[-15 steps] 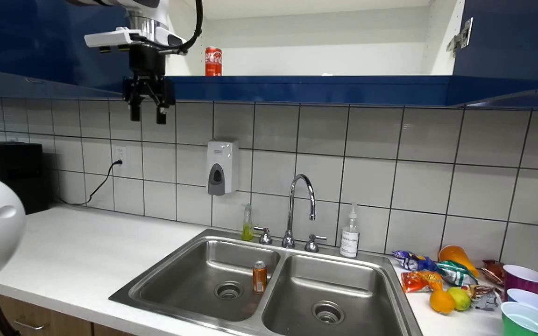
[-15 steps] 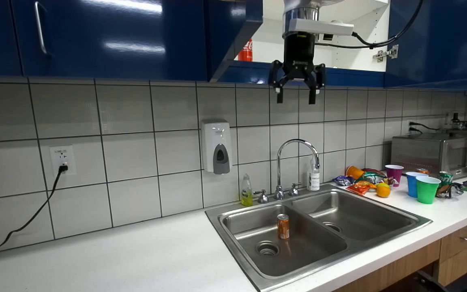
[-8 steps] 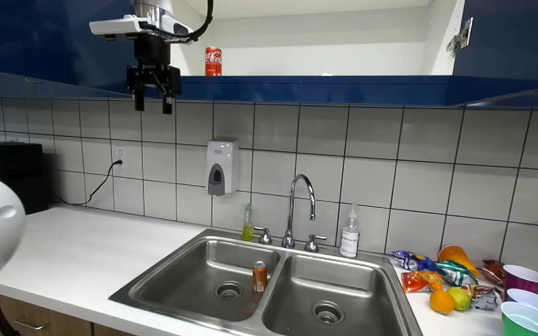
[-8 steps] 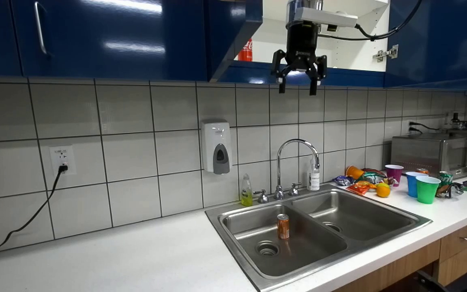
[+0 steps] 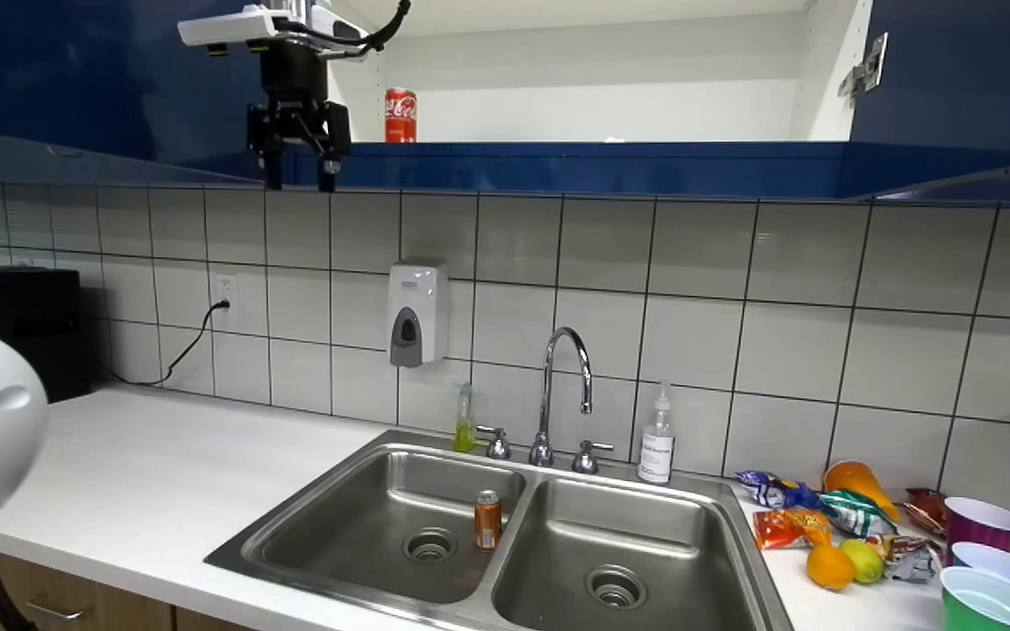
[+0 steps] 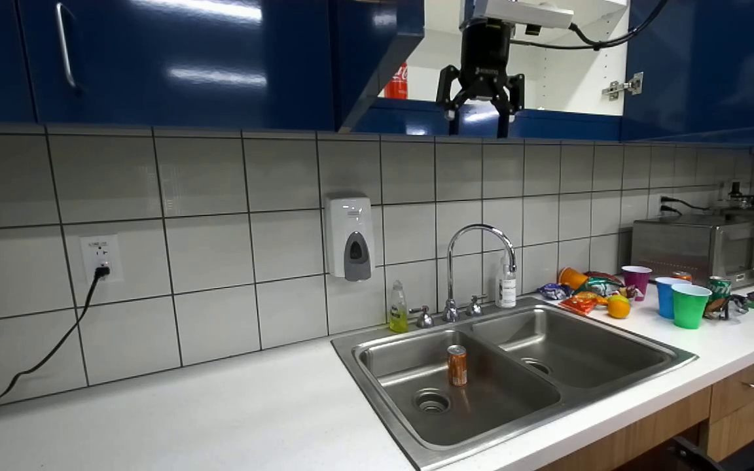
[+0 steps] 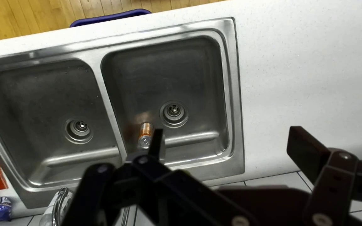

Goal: Pick up the can from the cabinet and put it in the sink

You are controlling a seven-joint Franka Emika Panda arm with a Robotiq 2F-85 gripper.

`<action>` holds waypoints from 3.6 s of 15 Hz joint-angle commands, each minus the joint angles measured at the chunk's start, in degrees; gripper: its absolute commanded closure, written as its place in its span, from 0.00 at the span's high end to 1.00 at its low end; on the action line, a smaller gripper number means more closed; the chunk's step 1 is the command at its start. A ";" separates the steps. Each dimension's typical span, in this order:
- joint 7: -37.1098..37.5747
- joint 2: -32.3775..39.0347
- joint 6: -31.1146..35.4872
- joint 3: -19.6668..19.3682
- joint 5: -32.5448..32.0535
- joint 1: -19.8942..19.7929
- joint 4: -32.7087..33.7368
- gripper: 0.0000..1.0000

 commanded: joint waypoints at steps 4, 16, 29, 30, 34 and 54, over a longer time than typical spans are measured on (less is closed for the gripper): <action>-3.86 4.76 -5.62 -0.10 -1.44 0.31 8.28 1.00; -2.54 4.18 -2.89 -0.26 -0.53 0.25 6.90 1.00; -1.92 4.94 -1.41 0.54 -2.65 0.19 10.97 1.00; -1.99 5.04 -1.33 0.56 -2.85 0.18 11.52 1.00; -2.13 5.75 -0.62 0.66 -4.03 0.07 14.08 1.00; -2.45 23.69 2.02 0.35 -10.03 1.39 39.72 1.00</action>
